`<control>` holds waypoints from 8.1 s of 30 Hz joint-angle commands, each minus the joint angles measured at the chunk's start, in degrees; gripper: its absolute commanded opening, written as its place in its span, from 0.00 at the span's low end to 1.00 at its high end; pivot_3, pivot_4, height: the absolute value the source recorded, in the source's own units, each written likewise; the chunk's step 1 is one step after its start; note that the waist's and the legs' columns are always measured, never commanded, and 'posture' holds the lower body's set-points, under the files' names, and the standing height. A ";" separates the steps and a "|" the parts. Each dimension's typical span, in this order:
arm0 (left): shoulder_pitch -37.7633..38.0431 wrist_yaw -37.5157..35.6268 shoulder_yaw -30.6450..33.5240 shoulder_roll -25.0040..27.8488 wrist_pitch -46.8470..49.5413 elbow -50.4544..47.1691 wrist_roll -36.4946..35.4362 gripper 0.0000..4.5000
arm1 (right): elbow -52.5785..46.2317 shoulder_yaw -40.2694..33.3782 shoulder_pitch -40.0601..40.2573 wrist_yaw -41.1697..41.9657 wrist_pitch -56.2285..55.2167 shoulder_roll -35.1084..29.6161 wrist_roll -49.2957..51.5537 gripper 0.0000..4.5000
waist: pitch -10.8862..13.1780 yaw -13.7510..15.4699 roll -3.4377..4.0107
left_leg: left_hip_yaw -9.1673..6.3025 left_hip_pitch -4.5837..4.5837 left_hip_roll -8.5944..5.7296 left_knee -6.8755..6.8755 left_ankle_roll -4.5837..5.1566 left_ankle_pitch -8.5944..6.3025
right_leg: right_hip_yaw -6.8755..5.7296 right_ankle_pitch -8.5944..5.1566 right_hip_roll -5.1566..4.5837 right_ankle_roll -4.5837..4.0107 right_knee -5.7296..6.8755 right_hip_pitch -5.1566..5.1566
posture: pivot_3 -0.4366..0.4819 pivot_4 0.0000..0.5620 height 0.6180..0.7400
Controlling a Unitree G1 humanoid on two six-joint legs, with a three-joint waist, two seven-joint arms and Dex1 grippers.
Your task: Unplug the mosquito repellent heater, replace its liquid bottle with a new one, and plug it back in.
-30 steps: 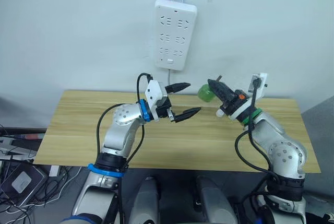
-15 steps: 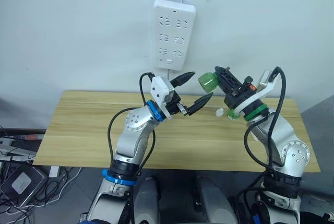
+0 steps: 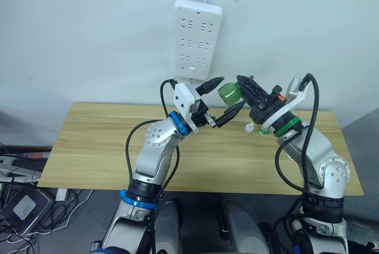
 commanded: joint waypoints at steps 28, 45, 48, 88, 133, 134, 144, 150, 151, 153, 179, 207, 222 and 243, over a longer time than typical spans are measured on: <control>-1.95 -1.00 0.59 1.17 -2.69 1.88 -0.59 0.50 | -5.12 1.59 8.79 8.78 12.19 -26.66 4.82 0.99 | 0.01 0.37 0.01 | -0.04 -0.08 -0.05 -0.02 0.01 0.00 | 0.01 0.00 0.00 0.01 -0.19 0.03 | 0.48 0.50 1.00; 5.35 -0.45 0.17 2.44 -1.06 -3.33 -0.89 0.50 | 19.51 15.12 2.70 46.96 24.96 -58.61 -50.18 0.99 | 0.55 0.26 0.01 | 0.02 -0.04 0.03 -0.05 0.06 -0.05 | 0.14 0.00 0.15 0.02 -0.53 0.15 | 0.53 0.66 1.00; 7.22 0.40 0.09 2.98 0.45 -5.72 -1.12 0.50 | 22.42 17.04 0.86 49.99 24.78 -57.19 -56.03 0.99 | 1.17 0.32 -0.05 | 0.01 -0.03 0.05 -0.08 0.10 -0.07 | 0.13 0.00 0.15 0.02 -0.59 0.20 | 0.54 0.70 1.00; 10.35 0.96 -0.76 4.98 4.85 -10.27 -1.92 0.50 | 31.52 16.26 -8.38 68.59 28.30 -52.14 -81.60 0.99 | 5.51 1.80 0.35 | 0.01 -0.08 -0.02 -0.14 0.07 -0.08 | 0.12 0.04 -0.22 0.10 -0.81 0.22 | 0.54 0.76 1.00; 10.62 1.06 -2.37 4.79 4.24 -10.11 -1.83 0.50 | 25.32 12.52 3.68 68.52 11.99 -53.91 -91.81 0.50 | 5.51 2.01 0.37 | 0.07 -0.15 -0.10 -0.54 -0.09 0.00 | 0.10 0.06 -0.27 0.19 -1.20 0.17 | 0.55 0.73 1.00; 10.64 1.11 -2.38 4.77 4.23 -10.11 -1.84 0.50 | 24.02 12.29 6.39 68.12 8.15 -54.84 -93.28 0.50 | 5.51 2.09 0.36 | 0.08 -0.15 -0.13 -0.63 -0.10 0.01 | 0.11 0.07 -0.28 0.20 -1.25 0.17 | 0.55 0.73 1.00; 9.56 1.41 -2.18 4.25 3.79 -8.91 -1.51 0.50 | 21.09 4.60 26.79 46.27 -18.91 -47.71 -108.67 0.50 | 5.51 1.87 0.36 | 0.23 -0.07 -0.06 -0.93 -0.26 0.10 | 0.19 0.12 -0.37 0.32 -1.62 0.18 | 0.53 0.74 1.00; 8.46 -0.89 -2.30 4.92 3.14 -10.32 -2.45 0.50 | 19.26 2.28 30.32 37.66 -23.44 -40.98 -113.84 0.50 | 5.51 1.89 0.36 | 0.23 -0.04 -0.04 -0.94 -0.44 0.21 | 0.22 0.03 -0.33 0.63 -1.62 0.18 | 0.52 0.75 1.00; 8.22 -1.41 -2.28 5.19 2.94 -10.01 -2.40 0.50 | 18.64 2.19 30.89 36.83 -23.81 -40.09 -114.57 0.50 | 5.51 1.89 0.36 | 0.23 -0.04 -0.06 -0.94 -0.44 0.21 | 0.23 0.04 -0.33 0.64 -1.62 0.18 | 0.52 0.75 1.00; 7.51 -2.42 -2.07 5.71 2.17 -8.62 -2.12 0.50 | 17.48 2.57 31.81 35.48 -24.77 -38.50 -116.08 0.50 | 5.49 1.87 0.39 | 0.24 -0.05 -0.07 -0.95 -0.44 0.21 | 0.24 0.04 -0.33 0.62 -1.62 0.19 | 0.50 0.72 1.00; 6.26 -5.00 -1.89 6.58 1.37 -7.05 -2.51 0.50 | 31.25 11.51 27.46 22.35 -36.80 -32.40 -133.28 0.99 | 5.35 1.65 0.40 | 0.24 0.03 -0.08 -0.86 -0.47 0.24 | 0.20 0.19 -0.35 0.40 -1.39 0.19 | 0.52 0.64 1.00; 7.45 -6.93 -2.65 6.94 1.84 -7.34 -3.56 0.50 | -6.39 -5.51 23.68 63.57 9.42 -38.34 -102.46 0.99 | 5.34 1.11 0.40 | 0.18 0.11 -0.10 -0.71 -0.55 0.35 | 0.19 0.21 -0.30 0.35 -0.90 0.19 | 0.48 0.67 1.00; 9.20 -10.26 -3.55 9.08 1.91 -10.79 -4.80 0.50 | 20.08 10.70 1.55 79.71 27.05 -53.86 -89.84 0.99 | 5.36 1.49 0.37 | 0.11 0.02 -0.26 -0.71 -0.10 0.27 | 0.14 0.24 -0.35 0.30 -0.98 0.20 | 0.53 0.73 1.00; 9.79 -9.34 -3.26 10.05 3.72 -12.30 -4.87 0.50 | 38.48 17.54 -5.21 80.71 13.42 -52.33 -94.59 0.99 | 5.40 1.56 0.38 | 0.09 0.04 -0.19 -0.73 -0.09 0.28 | 0.12 0.24 -0.32 0.30 -0.96 0.19 | 0.54 0.77 1.00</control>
